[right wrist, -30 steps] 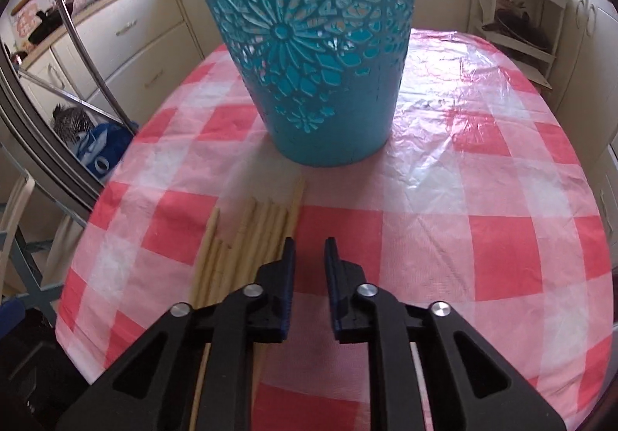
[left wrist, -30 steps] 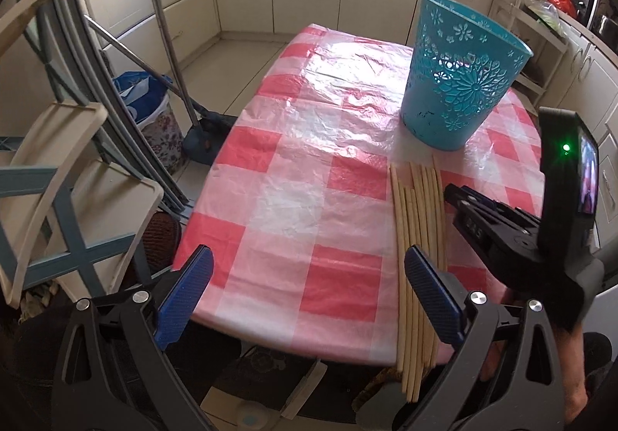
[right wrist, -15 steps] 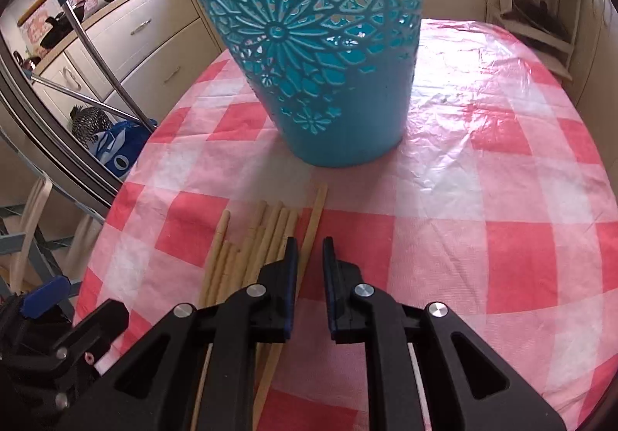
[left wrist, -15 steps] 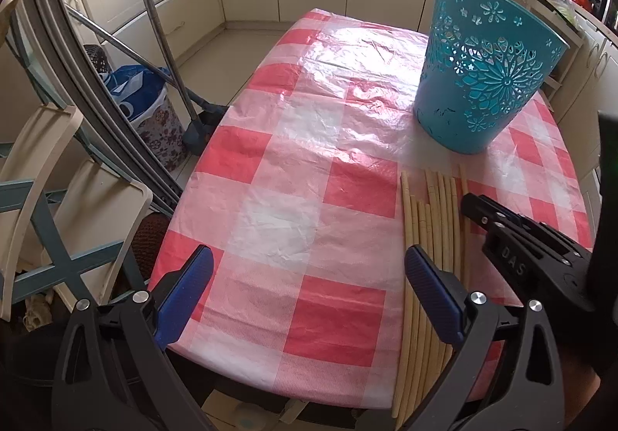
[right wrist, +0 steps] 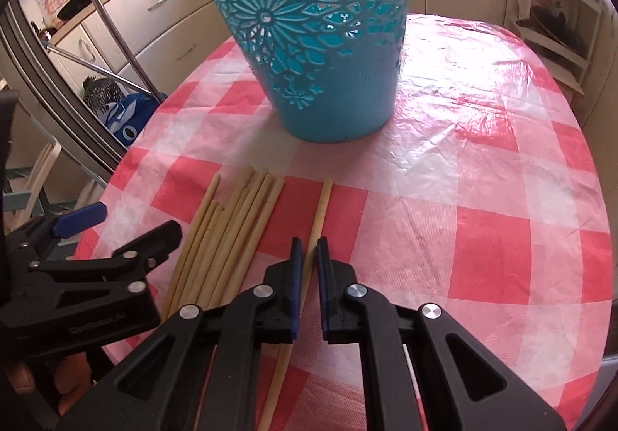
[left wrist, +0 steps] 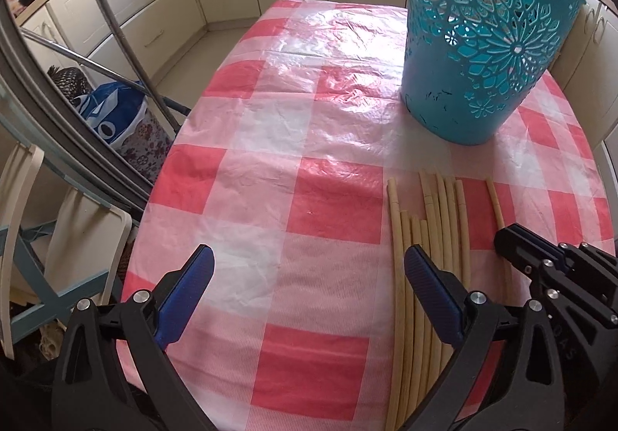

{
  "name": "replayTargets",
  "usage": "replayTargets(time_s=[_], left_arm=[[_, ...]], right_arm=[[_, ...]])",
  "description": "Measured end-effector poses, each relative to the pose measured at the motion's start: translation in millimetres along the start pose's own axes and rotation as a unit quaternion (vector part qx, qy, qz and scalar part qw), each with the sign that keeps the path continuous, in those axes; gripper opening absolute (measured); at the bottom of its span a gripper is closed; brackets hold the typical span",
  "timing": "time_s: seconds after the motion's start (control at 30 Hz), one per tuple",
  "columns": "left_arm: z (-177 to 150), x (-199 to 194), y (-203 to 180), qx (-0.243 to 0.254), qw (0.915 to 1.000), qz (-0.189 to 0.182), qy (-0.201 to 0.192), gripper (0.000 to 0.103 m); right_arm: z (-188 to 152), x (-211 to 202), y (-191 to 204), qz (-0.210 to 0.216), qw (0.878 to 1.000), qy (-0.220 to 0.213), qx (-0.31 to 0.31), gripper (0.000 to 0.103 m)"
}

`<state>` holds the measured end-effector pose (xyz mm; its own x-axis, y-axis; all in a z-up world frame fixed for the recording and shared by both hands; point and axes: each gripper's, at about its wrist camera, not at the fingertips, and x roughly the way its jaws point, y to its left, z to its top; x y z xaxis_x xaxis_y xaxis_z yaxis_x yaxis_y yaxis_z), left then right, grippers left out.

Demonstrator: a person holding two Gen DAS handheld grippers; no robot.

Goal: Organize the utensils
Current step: 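Move both tools down toward the wooden chopsticks beside the teal basket, then grasp one wooden chopstick with the left tool and lift it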

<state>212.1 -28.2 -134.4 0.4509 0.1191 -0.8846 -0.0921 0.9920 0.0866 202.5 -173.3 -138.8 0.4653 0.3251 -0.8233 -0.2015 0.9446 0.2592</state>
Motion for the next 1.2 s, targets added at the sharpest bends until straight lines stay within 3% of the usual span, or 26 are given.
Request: replayTargets(time_s=[0.3,0.53,0.7,0.73,0.8,0.87,0.97,1.0,1.07,1.13,1.2], left_arm=[[0.8,7.9,-9.3,0.016,0.9998,0.005,-0.003,0.094],[2.2,10.5,-4.4,0.012,0.9999,0.001,0.011,0.080],[1.3,8.3,-7.8,0.028,0.9996,0.009,-0.001,0.079],[1.2,7.5,-11.2,0.034,0.9993,0.011,-0.005,0.075],[1.0,3.9,-18.6,0.055,0.9983,-0.014,-0.012,0.054],[3.3,2.4,-25.6,0.068,0.9962,-0.054,-0.002,0.008],[9.9,-15.2,-30.1,0.065,0.9915,-0.112,0.010,0.005],[12.6,-23.9,-29.8,0.061,0.9902,-0.126,0.003,0.005],[28.8,-66.9,-22.7,0.036,0.9814,-0.182,-0.049,0.005],[48.5,-110.5,-17.4,0.026,0.9689,-0.210,-0.128,0.005],[73.2,-149.9,-10.3,0.011,0.9484,-0.229,-0.219,0.005]], right_arm=[[-1.0,-3.4,-3.2,0.006,1.000,-0.003,0.005,0.008],[-2.1,-7.4,-15.9,0.007,1.000,-0.006,0.024,0.008],[-3.5,-8.8,-12.7,-0.001,1.000,-0.009,0.015,0.008],[-3.6,-8.8,-11.1,-0.005,1.000,-0.010,0.010,0.008],[-3.4,-7.6,-6.7,-0.015,1.000,-0.010,-0.004,0.008],[-3.4,-7.1,-2.7,-0.025,1.000,-0.009,-0.016,0.008],[-2.3,-6.9,-5.4,-0.019,1.000,-0.006,-0.009,0.008],[-1.9,-6.7,-7.9,-0.013,1.000,-0.004,-0.003,0.008],[-2.3,-7.0,-12.8,0.000,1.000,-0.002,0.011,0.008],[-2.5,-7.3,-15.3,0.007,1.000,-0.002,0.018,0.008],[-3.0,-7.8,-14.9,0.007,1.000,-0.002,0.016,0.008]])
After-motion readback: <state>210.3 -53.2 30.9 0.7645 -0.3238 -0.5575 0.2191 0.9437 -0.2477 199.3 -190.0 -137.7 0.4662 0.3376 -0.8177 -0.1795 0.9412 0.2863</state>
